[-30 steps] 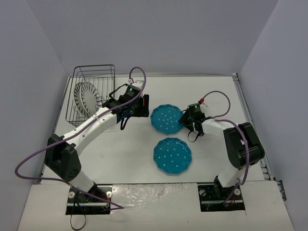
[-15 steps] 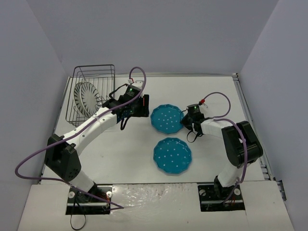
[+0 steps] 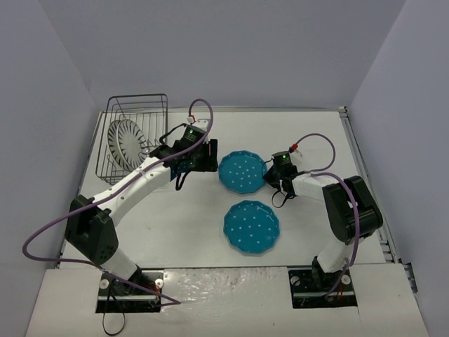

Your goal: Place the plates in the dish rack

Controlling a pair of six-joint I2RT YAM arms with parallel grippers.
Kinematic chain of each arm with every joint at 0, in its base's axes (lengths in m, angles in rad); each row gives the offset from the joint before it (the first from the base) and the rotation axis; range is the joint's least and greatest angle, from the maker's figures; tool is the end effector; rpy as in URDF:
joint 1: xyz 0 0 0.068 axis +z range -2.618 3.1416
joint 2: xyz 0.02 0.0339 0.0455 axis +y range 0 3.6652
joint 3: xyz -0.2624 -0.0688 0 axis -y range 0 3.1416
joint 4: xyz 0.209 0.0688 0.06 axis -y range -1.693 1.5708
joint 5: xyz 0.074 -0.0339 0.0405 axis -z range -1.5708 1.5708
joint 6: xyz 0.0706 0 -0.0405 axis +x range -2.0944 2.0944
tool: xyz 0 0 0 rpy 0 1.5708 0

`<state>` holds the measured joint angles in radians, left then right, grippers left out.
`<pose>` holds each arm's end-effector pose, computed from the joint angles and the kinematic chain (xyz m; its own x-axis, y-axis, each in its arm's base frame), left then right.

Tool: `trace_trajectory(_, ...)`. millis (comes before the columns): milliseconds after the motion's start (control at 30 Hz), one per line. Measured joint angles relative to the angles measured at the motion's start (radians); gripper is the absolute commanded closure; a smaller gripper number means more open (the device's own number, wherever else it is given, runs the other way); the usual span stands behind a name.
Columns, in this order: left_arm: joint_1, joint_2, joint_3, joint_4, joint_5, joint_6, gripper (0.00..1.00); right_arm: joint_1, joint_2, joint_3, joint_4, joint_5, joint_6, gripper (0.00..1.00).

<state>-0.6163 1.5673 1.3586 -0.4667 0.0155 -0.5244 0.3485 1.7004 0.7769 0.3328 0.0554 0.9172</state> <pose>0.2840 -0.2025 0.3009 -0.7359 -0.0922 -0.6707 0.2534 0.8812 -0.3992 0.3282 0.1151 0.1627 -0.5547 0.6419 -0.5295 0.2345 0.7312 0.6406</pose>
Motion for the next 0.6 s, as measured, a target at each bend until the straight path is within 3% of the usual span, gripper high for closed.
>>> trace_trajectory(600, 0.003, 0.129, -0.032, 0.063, 0.072, -0.077, 0.39, -0.031, -0.133, 0.000, -0.173, -0.031, -0.061, 1.00)
